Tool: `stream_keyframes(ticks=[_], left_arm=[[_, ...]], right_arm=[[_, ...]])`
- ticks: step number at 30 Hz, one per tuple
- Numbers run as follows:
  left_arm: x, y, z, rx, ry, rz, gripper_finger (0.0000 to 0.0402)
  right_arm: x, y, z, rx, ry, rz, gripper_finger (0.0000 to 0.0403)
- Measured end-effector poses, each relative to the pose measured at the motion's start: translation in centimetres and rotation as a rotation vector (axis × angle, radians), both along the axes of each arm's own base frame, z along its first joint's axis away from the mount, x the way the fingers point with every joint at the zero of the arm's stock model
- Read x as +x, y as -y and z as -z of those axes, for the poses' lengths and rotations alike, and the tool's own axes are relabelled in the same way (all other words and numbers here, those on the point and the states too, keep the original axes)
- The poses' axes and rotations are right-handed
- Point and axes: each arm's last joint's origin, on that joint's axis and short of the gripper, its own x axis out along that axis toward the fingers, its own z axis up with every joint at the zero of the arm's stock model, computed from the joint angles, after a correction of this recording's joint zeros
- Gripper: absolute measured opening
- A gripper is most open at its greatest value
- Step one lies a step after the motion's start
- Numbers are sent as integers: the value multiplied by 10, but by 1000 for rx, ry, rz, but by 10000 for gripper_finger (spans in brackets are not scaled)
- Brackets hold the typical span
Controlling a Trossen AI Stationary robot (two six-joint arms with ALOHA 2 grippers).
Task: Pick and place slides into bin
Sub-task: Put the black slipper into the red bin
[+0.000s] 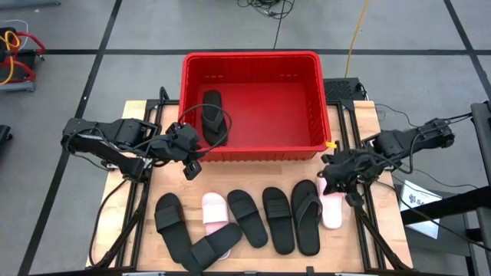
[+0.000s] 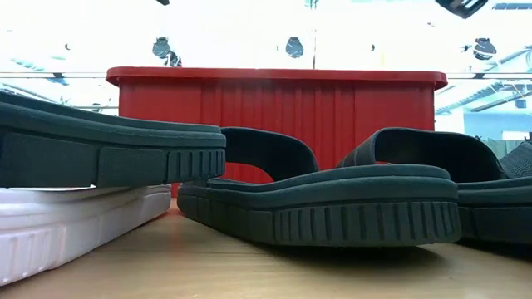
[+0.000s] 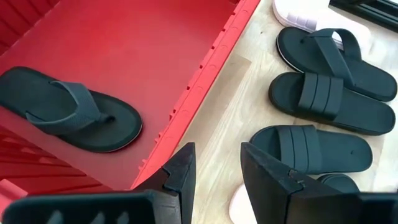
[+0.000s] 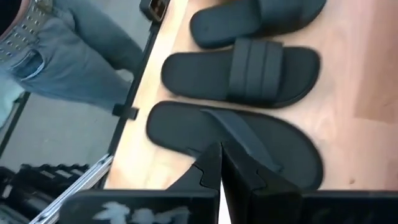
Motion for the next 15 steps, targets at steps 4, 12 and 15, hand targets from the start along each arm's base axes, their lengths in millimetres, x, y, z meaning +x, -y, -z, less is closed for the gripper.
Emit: stream_keyframes(ticks=[4,12,15], left_arm=[[0,0,0,15,-5,19,120],[0,0,0,38,-16,54,120],[0,0,0,41,-18,62,120]], right_arm=[[6,-7,5,15,-59,24,0],[19,-12,22,-22,-232,101,15],[24,-13,32,-48,-274,170,42]])
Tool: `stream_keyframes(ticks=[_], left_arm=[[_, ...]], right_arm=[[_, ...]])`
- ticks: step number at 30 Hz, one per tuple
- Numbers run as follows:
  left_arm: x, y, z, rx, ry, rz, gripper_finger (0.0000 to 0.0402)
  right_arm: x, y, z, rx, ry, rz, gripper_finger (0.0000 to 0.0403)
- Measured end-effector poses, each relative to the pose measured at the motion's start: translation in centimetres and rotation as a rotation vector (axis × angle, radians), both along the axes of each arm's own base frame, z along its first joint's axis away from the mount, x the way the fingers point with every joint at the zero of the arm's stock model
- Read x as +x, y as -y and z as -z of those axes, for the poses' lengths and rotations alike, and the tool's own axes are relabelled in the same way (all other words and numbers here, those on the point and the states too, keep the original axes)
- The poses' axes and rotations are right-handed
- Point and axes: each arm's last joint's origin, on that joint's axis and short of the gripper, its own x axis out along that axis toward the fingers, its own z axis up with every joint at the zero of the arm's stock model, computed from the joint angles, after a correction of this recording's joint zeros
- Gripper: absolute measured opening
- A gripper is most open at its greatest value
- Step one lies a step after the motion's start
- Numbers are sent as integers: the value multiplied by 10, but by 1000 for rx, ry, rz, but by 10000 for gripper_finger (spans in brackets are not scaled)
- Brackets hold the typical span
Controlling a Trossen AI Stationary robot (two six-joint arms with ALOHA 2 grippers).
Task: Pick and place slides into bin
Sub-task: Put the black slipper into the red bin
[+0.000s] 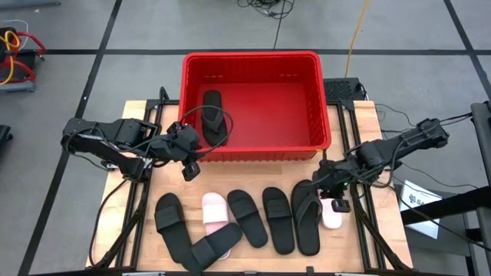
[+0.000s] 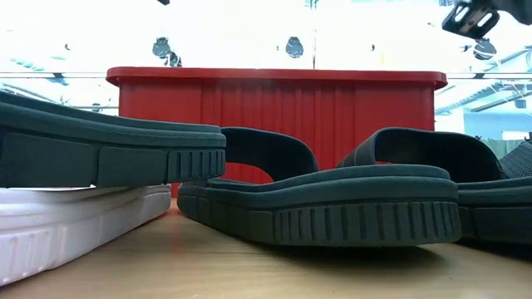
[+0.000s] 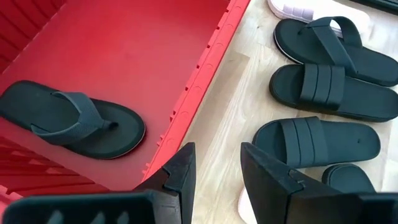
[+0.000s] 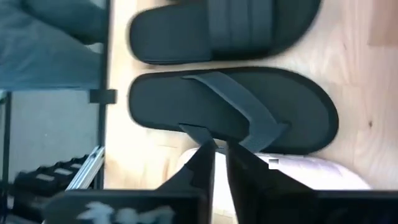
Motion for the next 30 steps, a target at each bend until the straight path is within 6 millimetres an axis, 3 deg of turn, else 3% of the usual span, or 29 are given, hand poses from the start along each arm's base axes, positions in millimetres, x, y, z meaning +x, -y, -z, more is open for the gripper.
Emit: stream_keyframes(ticks=[7,12,20,30], left_arm=[[0,1,0,-11,-9,32,120],[0,1,0,4,-14,52,120],[0,1,0,4,-15,53,120],[0,1,0,-9,-11,38,120]], right_arm=[[8,-3,40,-10,-74,54,128],[9,-4,72,11,-88,111,166],[2,-1,106,52,-138,191,180],[-3,2,125,13,-148,225,176]])
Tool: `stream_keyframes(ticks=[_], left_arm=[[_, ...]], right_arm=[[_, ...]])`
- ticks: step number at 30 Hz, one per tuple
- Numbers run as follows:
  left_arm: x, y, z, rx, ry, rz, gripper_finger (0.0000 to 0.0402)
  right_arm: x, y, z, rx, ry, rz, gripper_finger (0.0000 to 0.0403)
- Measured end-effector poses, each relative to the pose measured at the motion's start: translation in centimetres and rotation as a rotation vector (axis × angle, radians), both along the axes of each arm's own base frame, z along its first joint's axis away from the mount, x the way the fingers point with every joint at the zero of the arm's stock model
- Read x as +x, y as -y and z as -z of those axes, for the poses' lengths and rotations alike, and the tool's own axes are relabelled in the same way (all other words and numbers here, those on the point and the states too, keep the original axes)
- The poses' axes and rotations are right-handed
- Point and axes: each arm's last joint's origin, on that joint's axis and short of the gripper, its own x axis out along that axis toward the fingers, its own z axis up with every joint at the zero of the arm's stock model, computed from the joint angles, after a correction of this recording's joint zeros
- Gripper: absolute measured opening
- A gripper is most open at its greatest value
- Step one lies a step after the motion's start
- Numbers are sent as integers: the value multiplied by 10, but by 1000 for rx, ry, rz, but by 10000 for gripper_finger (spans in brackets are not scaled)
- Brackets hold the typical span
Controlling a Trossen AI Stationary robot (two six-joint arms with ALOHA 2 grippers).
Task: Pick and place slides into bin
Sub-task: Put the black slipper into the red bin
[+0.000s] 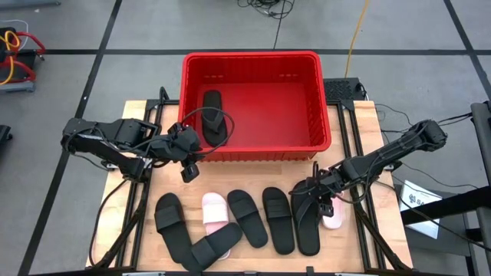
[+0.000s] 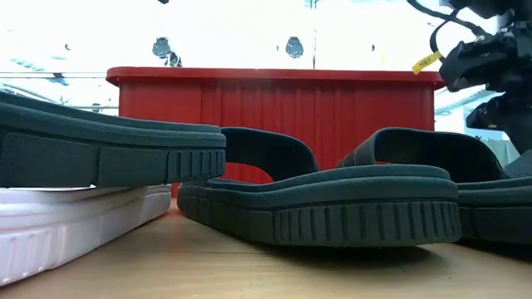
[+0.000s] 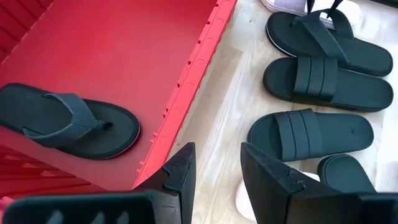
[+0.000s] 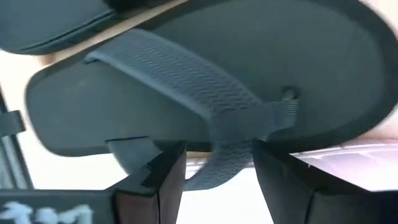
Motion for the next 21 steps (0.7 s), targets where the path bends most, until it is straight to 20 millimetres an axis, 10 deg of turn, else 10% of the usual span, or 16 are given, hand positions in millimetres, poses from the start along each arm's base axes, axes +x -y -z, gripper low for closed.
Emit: stream_keyframes(ticks=[11,21], left_arm=[[0,0,0,-7,2,-9,120],[0,0,0,-16,5,-20,120]], right_arm=[[-4,8,8,-171,2,153,156],[-6,8,11,-174,-1,158,10]])
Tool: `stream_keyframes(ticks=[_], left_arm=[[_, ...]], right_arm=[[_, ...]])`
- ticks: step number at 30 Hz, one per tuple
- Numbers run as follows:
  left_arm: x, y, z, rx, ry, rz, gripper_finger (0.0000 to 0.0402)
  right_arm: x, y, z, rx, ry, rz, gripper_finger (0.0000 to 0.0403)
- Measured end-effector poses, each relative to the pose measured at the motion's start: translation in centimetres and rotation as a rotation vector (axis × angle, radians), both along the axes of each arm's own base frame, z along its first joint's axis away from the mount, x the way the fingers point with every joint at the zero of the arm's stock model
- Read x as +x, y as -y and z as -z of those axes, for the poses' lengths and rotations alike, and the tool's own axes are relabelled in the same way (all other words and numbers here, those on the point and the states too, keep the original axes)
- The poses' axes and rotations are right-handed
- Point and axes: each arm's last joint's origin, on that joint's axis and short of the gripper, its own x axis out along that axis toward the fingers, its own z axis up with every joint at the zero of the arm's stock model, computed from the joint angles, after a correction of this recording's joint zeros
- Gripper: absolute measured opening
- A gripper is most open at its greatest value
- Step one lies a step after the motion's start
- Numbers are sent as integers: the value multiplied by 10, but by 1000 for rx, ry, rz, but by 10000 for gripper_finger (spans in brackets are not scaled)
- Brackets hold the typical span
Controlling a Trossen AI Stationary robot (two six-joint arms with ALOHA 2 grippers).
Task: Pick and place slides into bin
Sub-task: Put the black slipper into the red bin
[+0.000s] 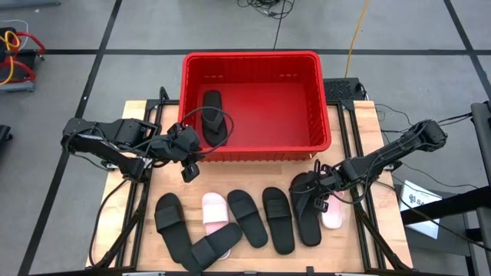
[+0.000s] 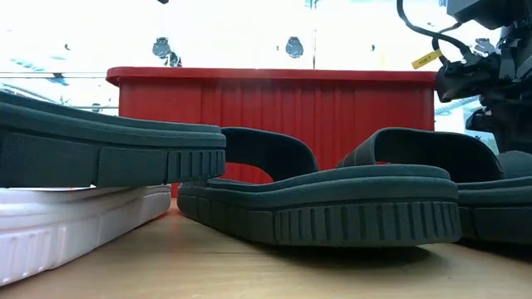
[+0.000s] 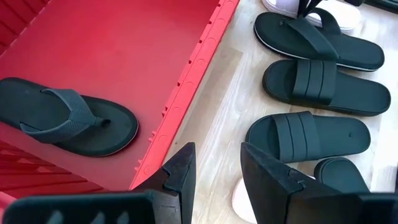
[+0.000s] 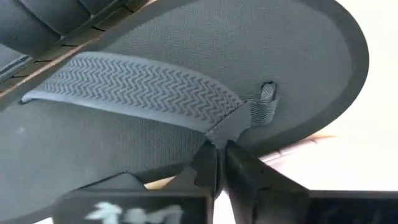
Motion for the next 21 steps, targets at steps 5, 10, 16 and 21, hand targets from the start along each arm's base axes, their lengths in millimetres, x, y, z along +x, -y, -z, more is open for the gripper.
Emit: stream_keyframes(ticks=[5,10,16,21], left_arm=[[0,0,0,0,0,0,120],[0,0,0,-4,1,-5,120],[0,0,0,-4,1,-6,120],[0,0,0,-3,1,-3,120]], right_arm=[[2,-1,-1,14,16,9,4],[10,-5,-17,30,62,-55,3],[20,-10,-50,33,111,-199,1],[25,-12,-79,9,150,-322,1]])
